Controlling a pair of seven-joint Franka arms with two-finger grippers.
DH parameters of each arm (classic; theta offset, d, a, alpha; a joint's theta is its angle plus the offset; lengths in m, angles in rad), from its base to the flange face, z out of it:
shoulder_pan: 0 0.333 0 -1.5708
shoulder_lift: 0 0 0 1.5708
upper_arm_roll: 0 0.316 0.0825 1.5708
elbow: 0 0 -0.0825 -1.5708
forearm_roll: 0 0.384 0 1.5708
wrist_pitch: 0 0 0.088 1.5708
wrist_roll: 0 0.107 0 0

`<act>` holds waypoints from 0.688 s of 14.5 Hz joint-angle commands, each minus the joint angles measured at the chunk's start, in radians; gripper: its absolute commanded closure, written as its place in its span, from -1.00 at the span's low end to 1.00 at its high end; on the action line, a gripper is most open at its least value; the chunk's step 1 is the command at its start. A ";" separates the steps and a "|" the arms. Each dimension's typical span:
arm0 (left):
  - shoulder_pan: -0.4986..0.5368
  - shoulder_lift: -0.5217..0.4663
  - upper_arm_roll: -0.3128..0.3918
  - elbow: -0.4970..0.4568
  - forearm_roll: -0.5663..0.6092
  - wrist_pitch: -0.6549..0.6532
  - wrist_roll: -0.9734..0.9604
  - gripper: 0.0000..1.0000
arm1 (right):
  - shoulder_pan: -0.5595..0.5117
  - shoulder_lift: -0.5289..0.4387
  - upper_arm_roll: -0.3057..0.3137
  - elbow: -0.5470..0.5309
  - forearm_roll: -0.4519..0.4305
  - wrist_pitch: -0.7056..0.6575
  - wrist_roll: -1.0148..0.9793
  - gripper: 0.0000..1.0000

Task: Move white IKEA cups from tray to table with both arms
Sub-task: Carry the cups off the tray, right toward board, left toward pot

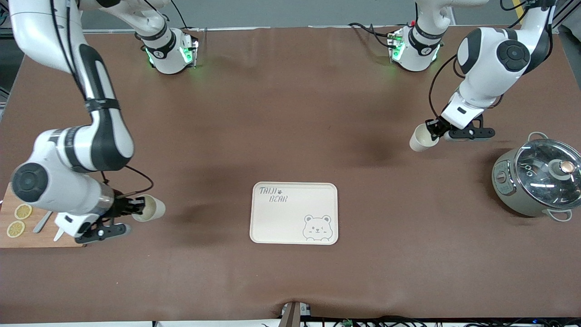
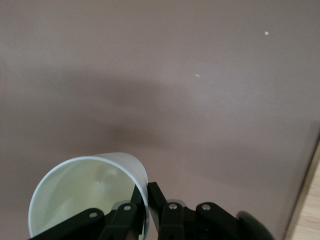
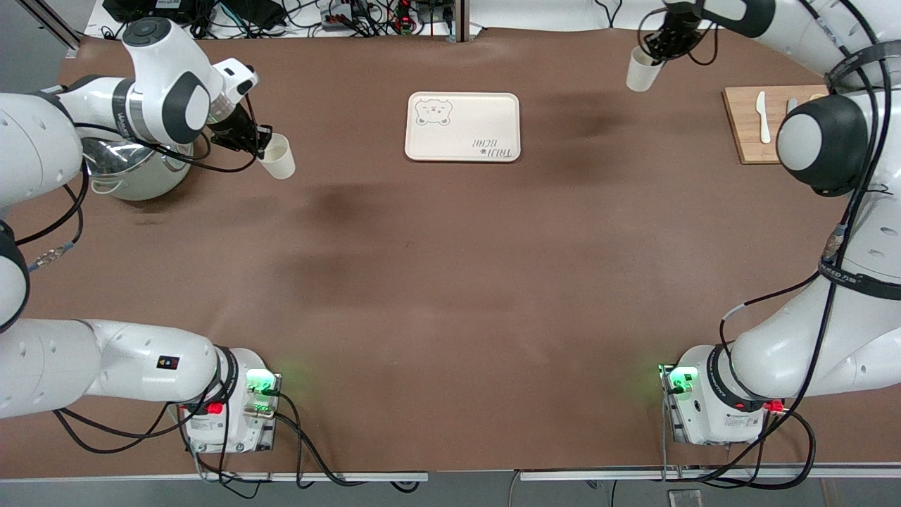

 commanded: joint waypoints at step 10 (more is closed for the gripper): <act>0.047 0.018 -0.005 -0.181 -0.053 0.293 0.110 1.00 | -0.094 -0.029 0.017 -0.338 0.056 0.446 -0.220 1.00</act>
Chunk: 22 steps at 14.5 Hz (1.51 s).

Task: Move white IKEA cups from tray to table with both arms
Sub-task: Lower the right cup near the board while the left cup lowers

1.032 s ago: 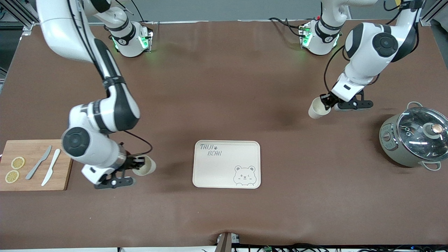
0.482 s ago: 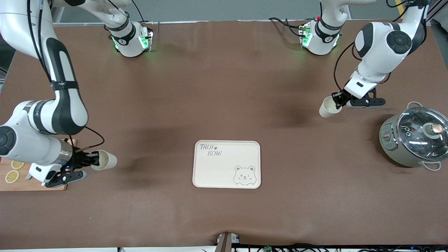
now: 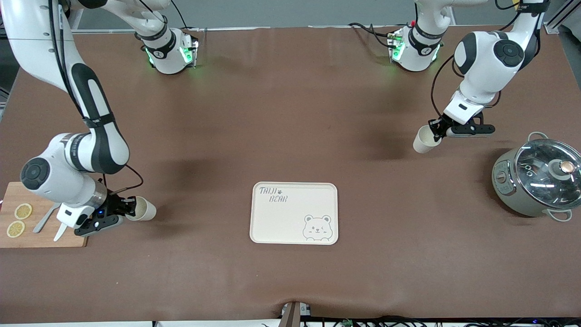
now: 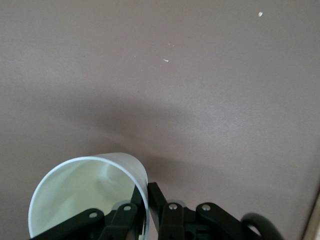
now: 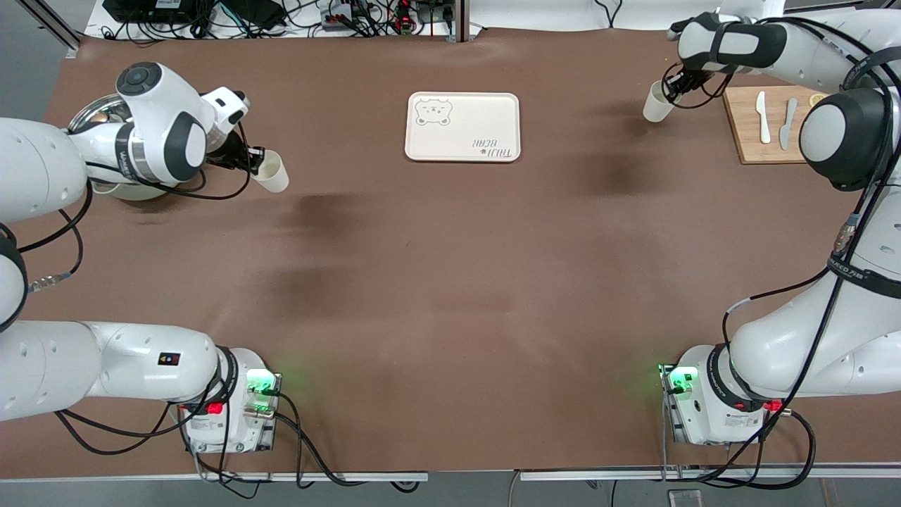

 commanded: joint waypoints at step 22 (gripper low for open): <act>0.073 0.333 0.009 0.146 -0.295 0.124 0.484 1.00 | 0.001 0.008 0.004 -0.108 0.015 0.231 -0.017 1.00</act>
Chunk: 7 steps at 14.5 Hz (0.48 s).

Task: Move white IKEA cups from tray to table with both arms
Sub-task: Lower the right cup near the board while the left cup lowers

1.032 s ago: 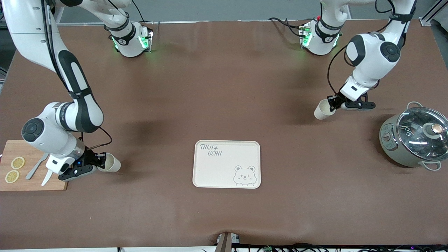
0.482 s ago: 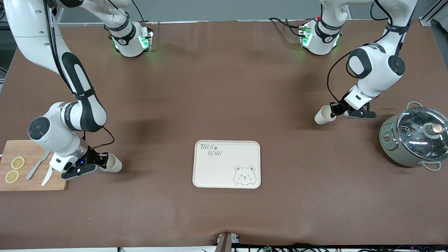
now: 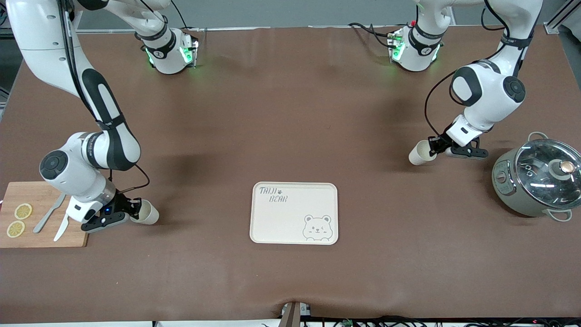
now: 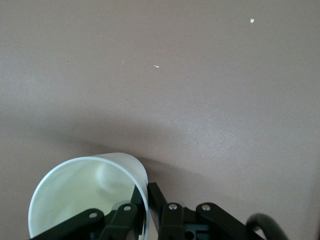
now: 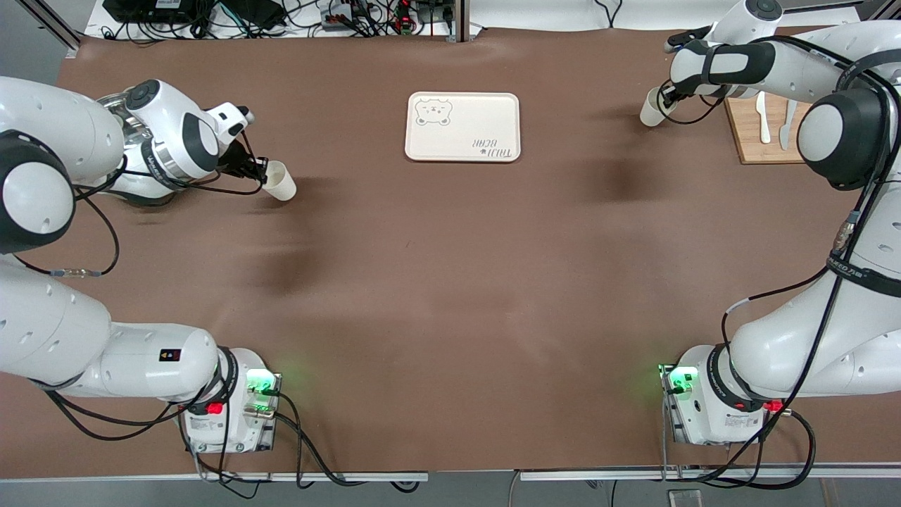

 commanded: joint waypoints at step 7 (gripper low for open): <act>0.071 0.054 0.002 0.050 0.131 0.037 0.015 1.00 | 0.002 -0.006 0.004 0.000 0.015 0.006 -0.009 -1.00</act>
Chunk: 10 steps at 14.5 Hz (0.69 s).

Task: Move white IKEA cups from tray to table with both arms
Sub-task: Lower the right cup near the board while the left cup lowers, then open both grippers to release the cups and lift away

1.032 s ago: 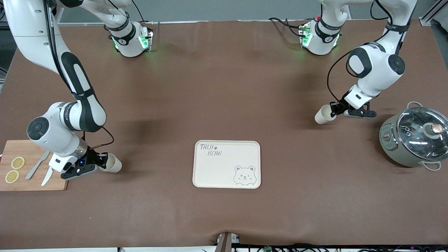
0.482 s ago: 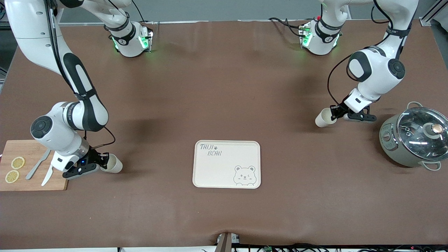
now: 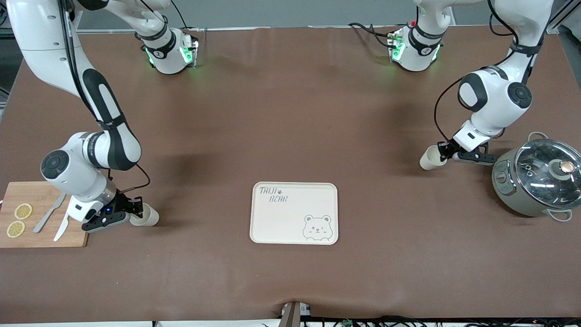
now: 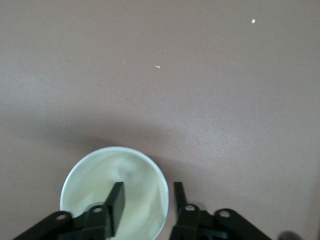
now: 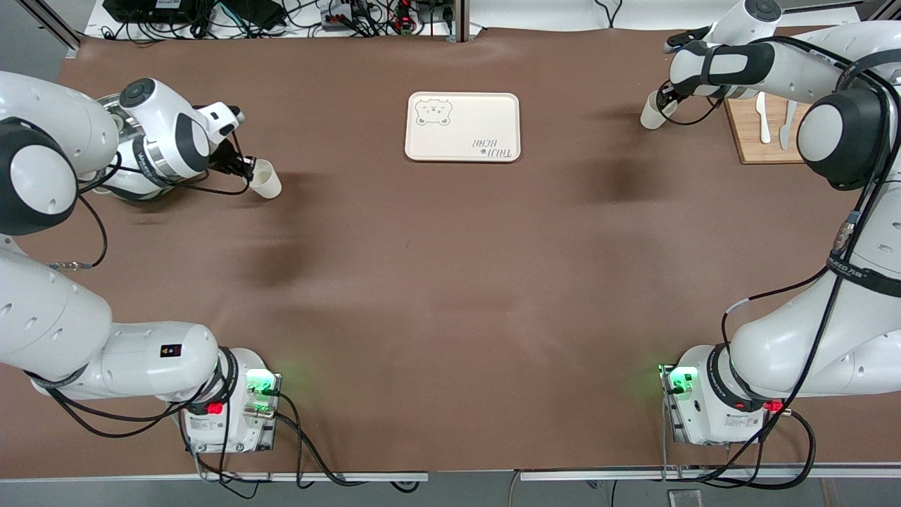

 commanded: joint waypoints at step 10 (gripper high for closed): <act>0.003 0.000 -0.004 0.023 0.019 0.004 0.004 -1.00 | 0.007 -0.038 -0.007 0.545 -0.031 -0.867 0.015 -1.00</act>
